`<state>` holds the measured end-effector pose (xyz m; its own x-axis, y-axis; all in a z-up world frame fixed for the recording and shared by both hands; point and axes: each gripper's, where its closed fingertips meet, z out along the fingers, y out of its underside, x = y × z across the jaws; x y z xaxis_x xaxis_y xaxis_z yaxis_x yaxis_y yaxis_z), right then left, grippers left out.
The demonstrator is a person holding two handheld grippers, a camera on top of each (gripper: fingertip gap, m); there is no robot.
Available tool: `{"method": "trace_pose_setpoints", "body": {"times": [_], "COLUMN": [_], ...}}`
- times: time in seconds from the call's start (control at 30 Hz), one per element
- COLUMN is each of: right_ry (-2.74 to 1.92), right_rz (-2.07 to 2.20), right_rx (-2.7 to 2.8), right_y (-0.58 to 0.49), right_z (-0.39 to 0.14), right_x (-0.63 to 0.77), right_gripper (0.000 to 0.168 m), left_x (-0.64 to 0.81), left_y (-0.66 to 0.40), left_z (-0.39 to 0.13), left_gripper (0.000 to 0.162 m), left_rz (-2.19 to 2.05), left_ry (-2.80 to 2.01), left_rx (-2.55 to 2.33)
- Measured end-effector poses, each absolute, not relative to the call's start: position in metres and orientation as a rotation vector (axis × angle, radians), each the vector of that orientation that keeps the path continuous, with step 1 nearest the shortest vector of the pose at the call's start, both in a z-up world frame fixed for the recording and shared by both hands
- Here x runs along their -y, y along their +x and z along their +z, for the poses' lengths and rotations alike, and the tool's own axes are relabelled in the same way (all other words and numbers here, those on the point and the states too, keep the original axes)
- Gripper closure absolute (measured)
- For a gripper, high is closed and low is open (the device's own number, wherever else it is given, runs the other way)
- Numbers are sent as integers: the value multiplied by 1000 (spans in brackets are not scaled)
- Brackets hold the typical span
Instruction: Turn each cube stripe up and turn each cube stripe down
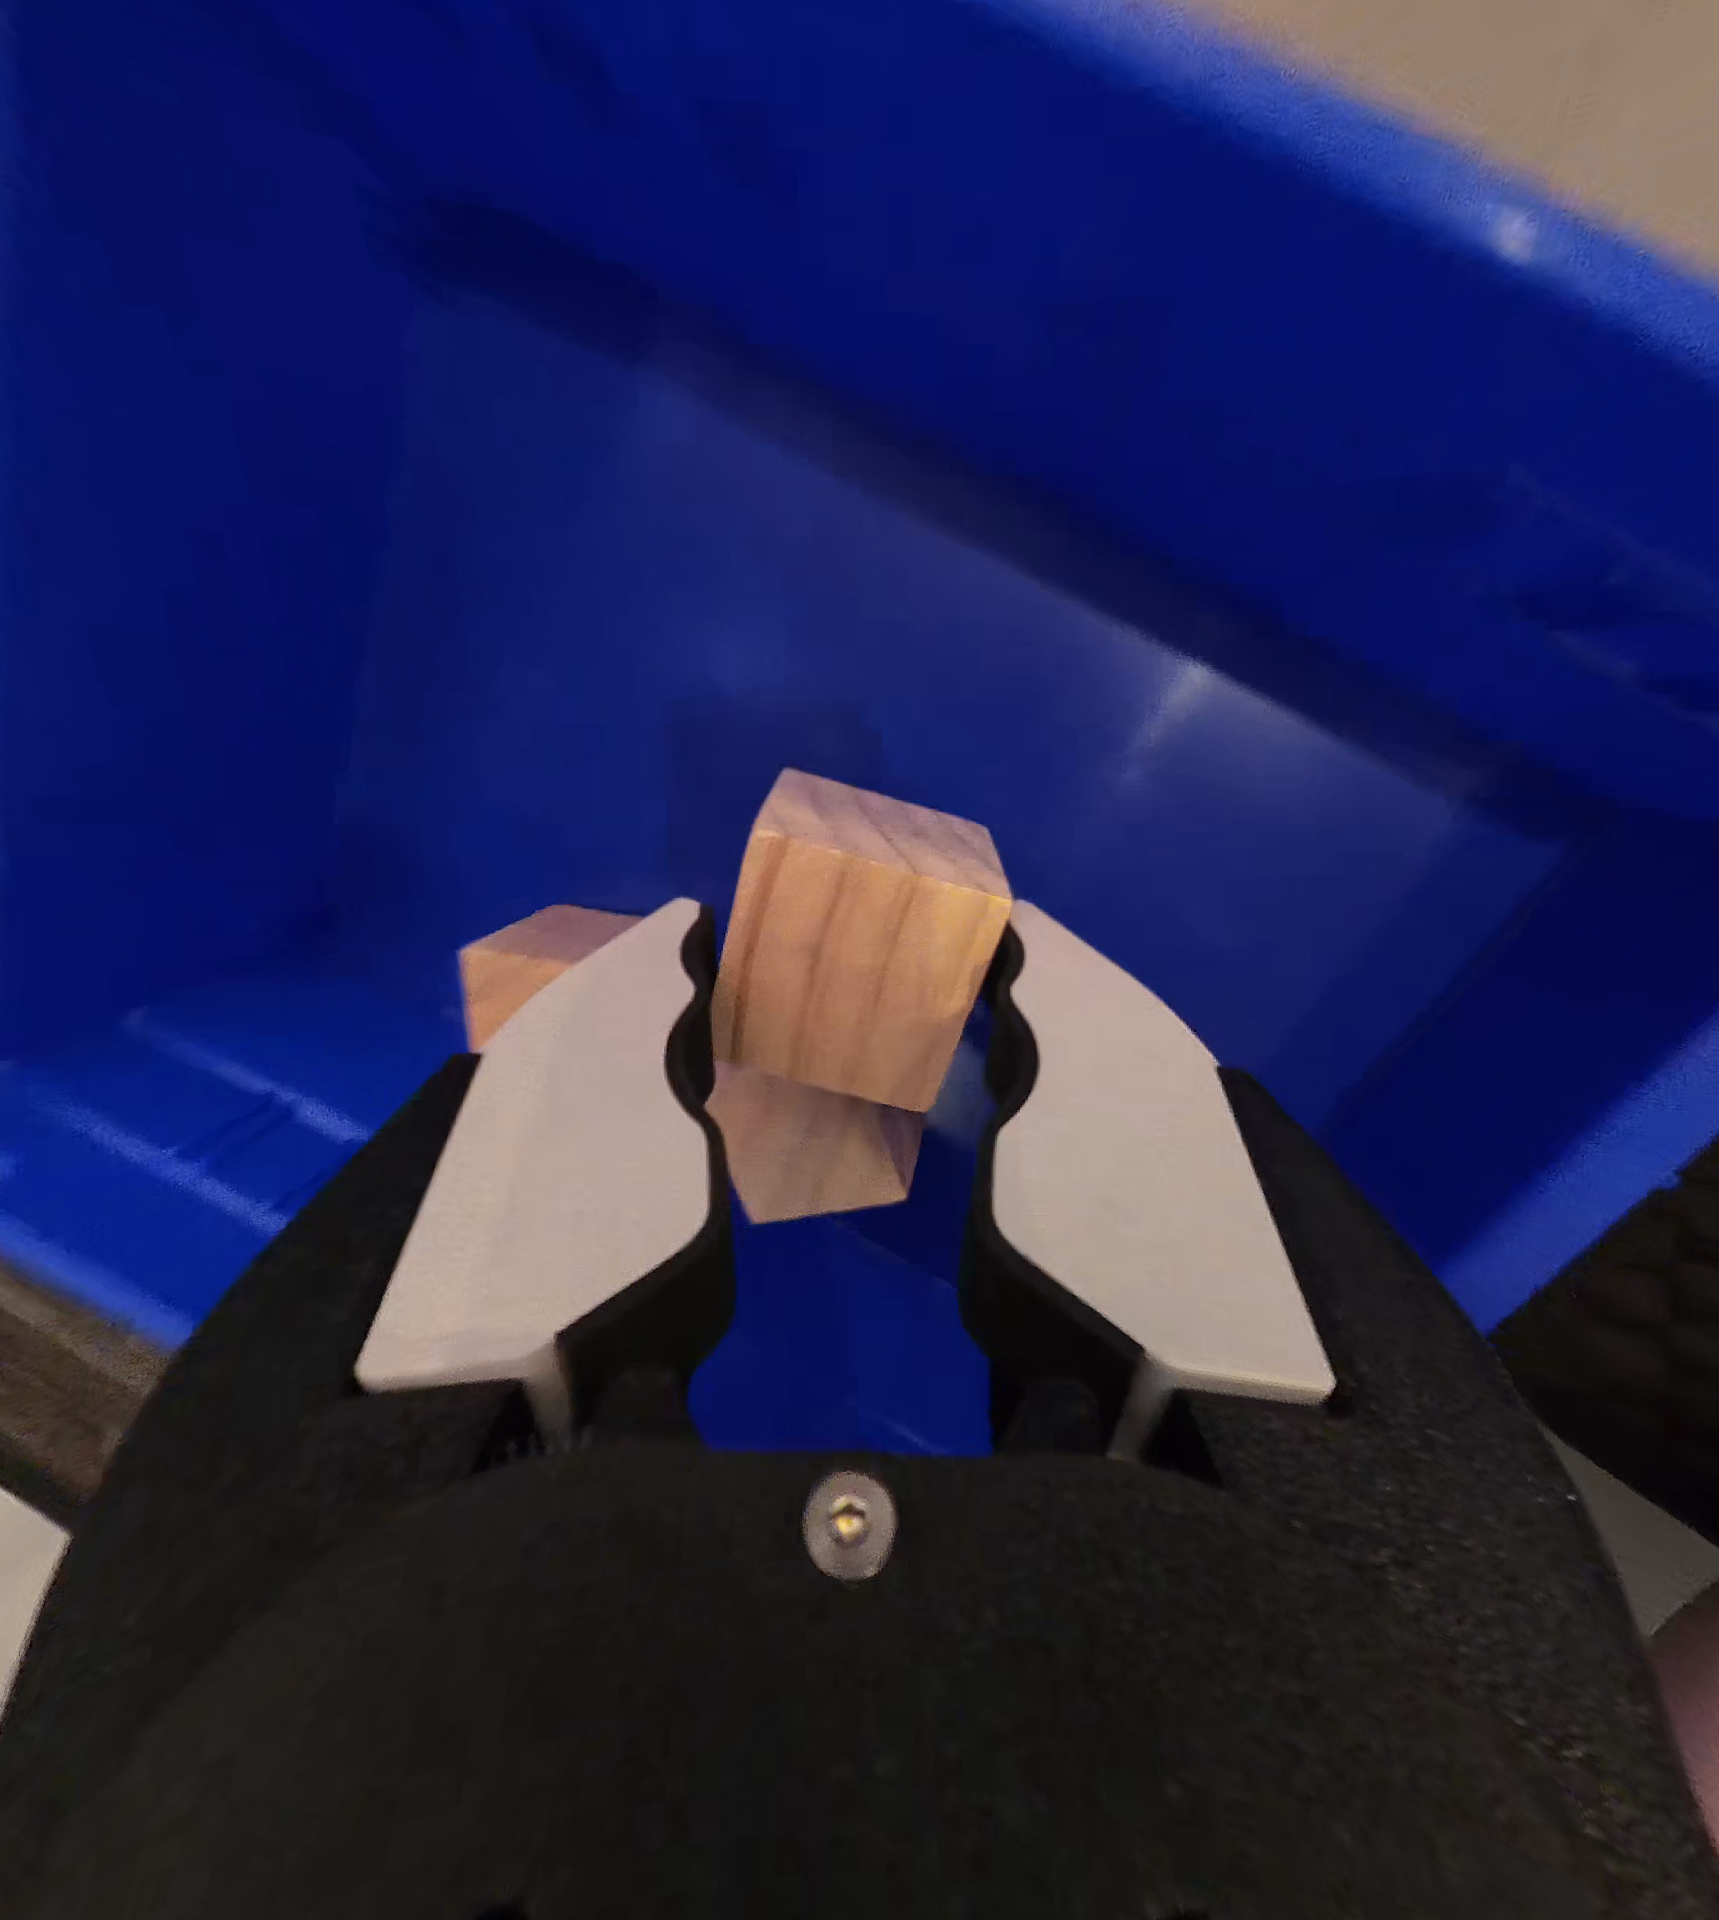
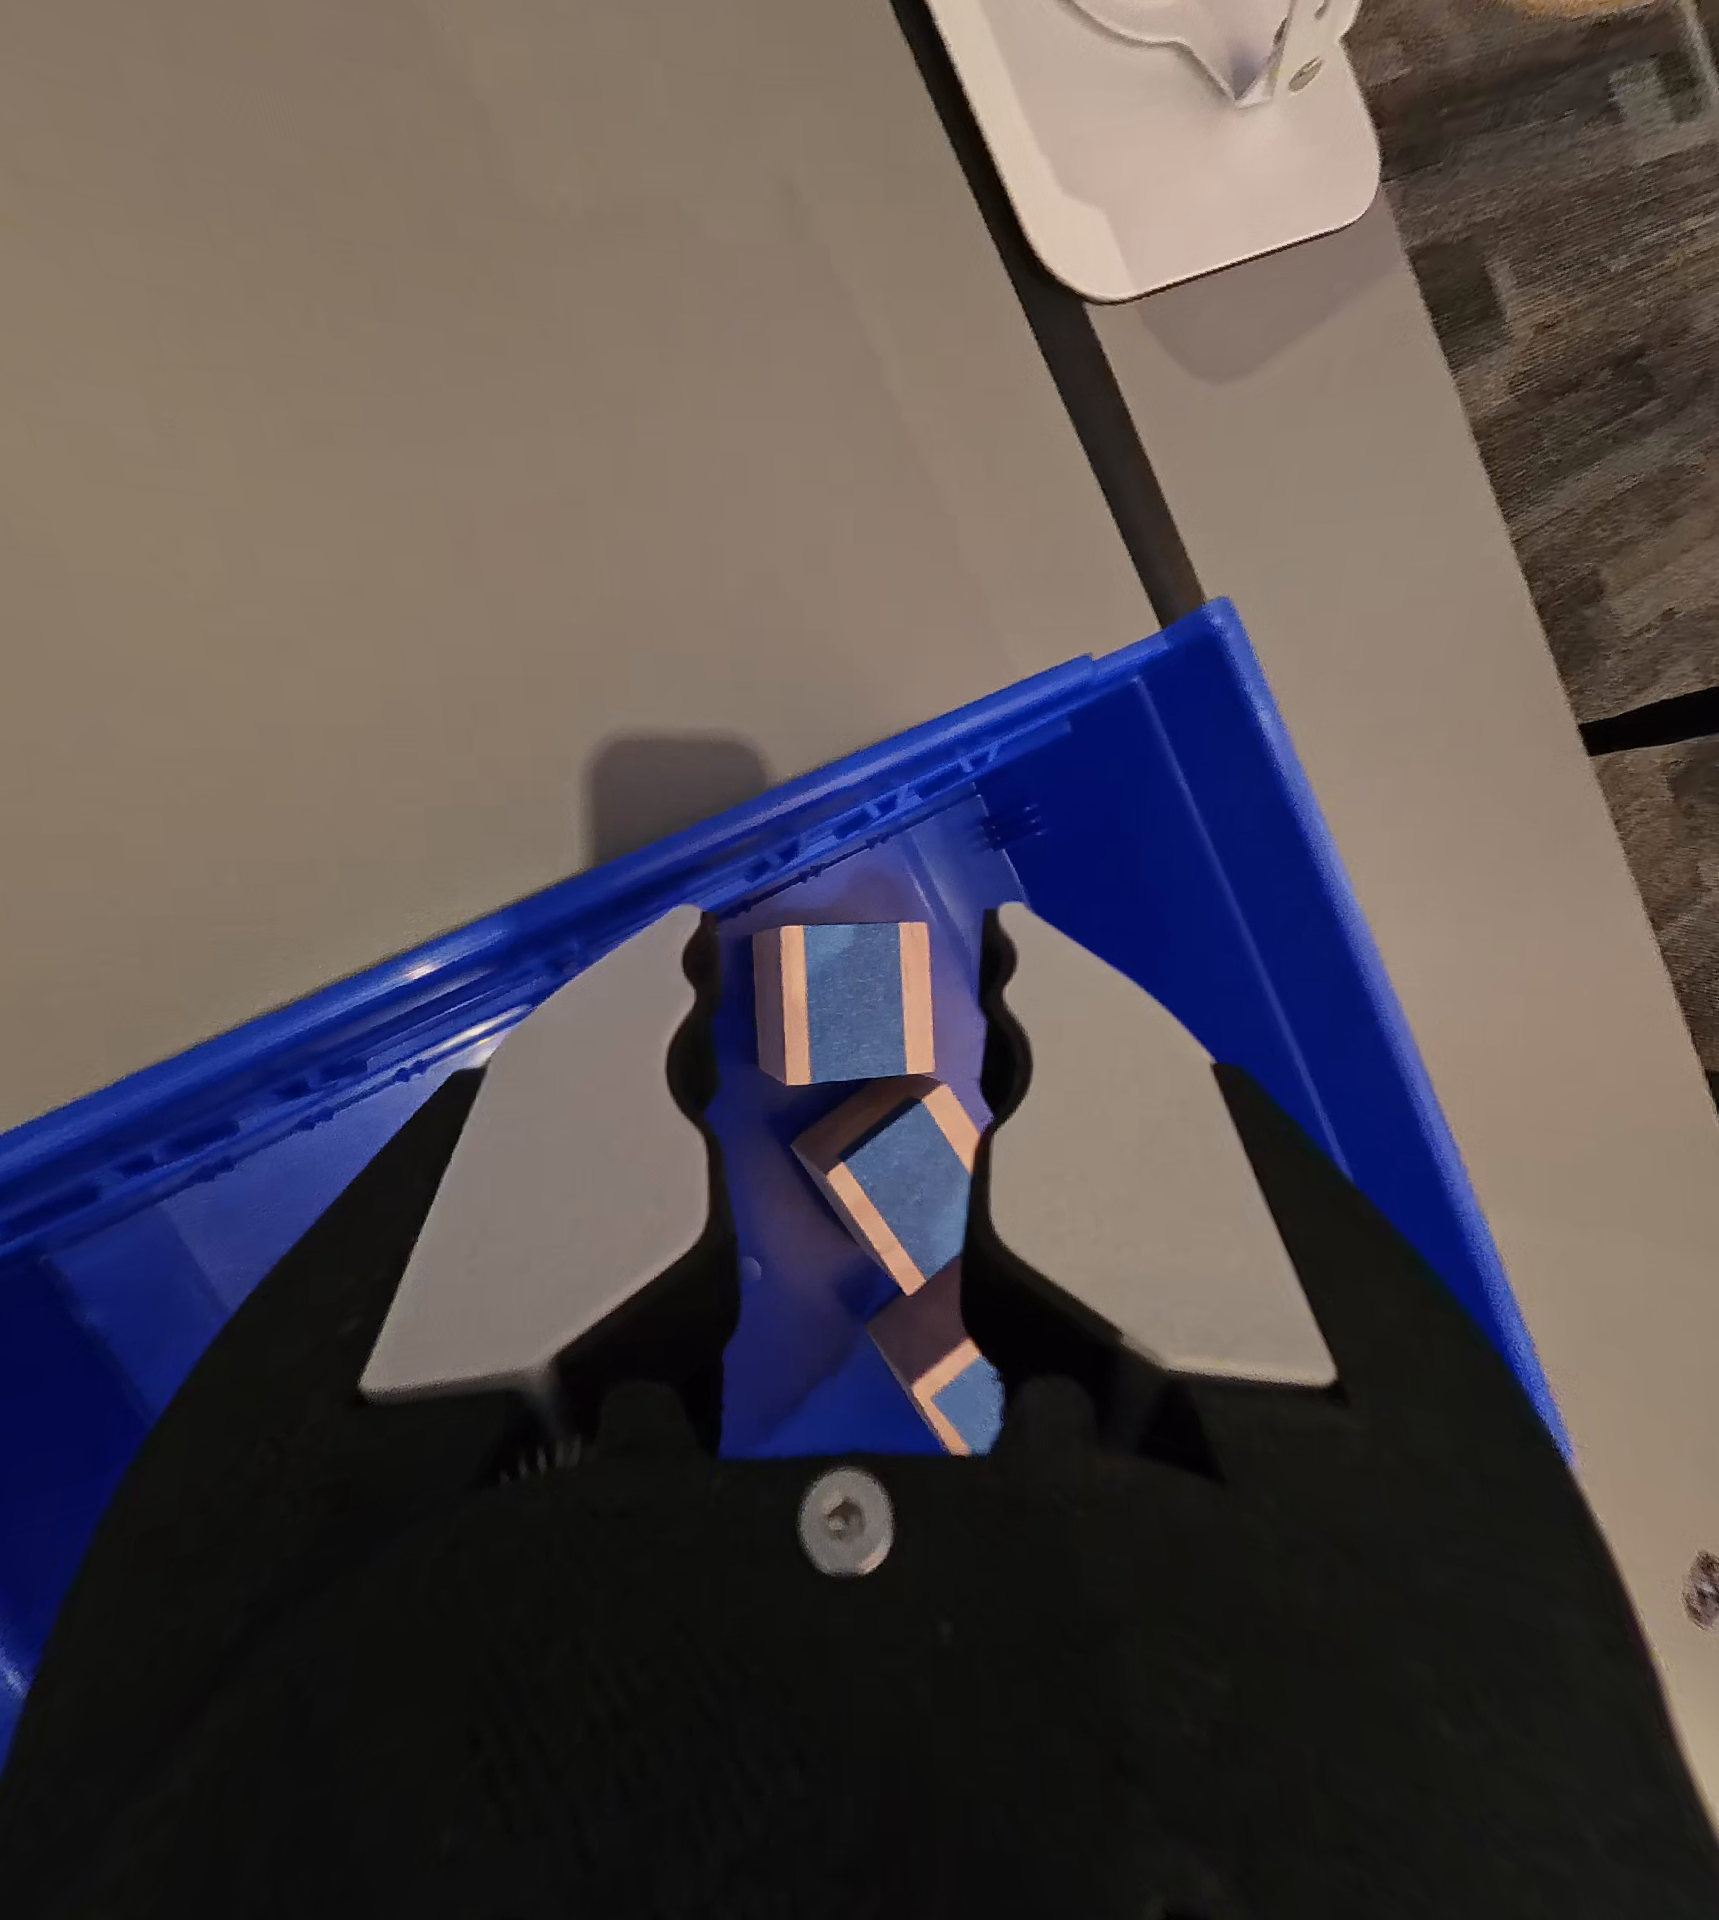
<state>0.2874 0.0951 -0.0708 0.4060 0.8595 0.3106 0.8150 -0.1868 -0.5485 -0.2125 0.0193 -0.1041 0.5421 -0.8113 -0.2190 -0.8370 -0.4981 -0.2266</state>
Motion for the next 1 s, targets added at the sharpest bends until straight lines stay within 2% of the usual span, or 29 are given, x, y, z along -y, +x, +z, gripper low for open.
{"method": "trace_pose_setpoints", "body": {"times": [0.13,0.27,0.37,0.43,0.57,0.7,0.93,1.0], "right_ry": [-1948,-1717,-1458,-1307,-1076,-802,-781,-767], "right_rz": [-47,-111,-14,68,24,-61,-12,-16], "right_rx": [1314,1179,1217,1285,1383,1280,1166,1178], "right_y": [291,263,202,152,76,43,47,47], "right_z": [-40,25,63,71,57,65,82,80], "right_x": [-105,-102,-68,-39,3,35,42,43], "right_gripper": [124,125,122,118,97,95,96,102], "left_x": [-25,-4,11,16,21,27,46,49], "left_y": [-198,-132,-93,-70,-23,11,53,61], "left_z": [-30,57,90,94,102,99,83,79], "left_gripper": [112,113,113,113,113,114,114,114], "left_rz": [210,-80,-307,-473,-956,-1412,-1752,-1800], "left_ry": [-2208,-1785,-1627,-1608,-1615,-1621,-1634,-1648], "left_rx": [-1235,-1176,-1154,-1153,-1041,-951,-971,-967]}}
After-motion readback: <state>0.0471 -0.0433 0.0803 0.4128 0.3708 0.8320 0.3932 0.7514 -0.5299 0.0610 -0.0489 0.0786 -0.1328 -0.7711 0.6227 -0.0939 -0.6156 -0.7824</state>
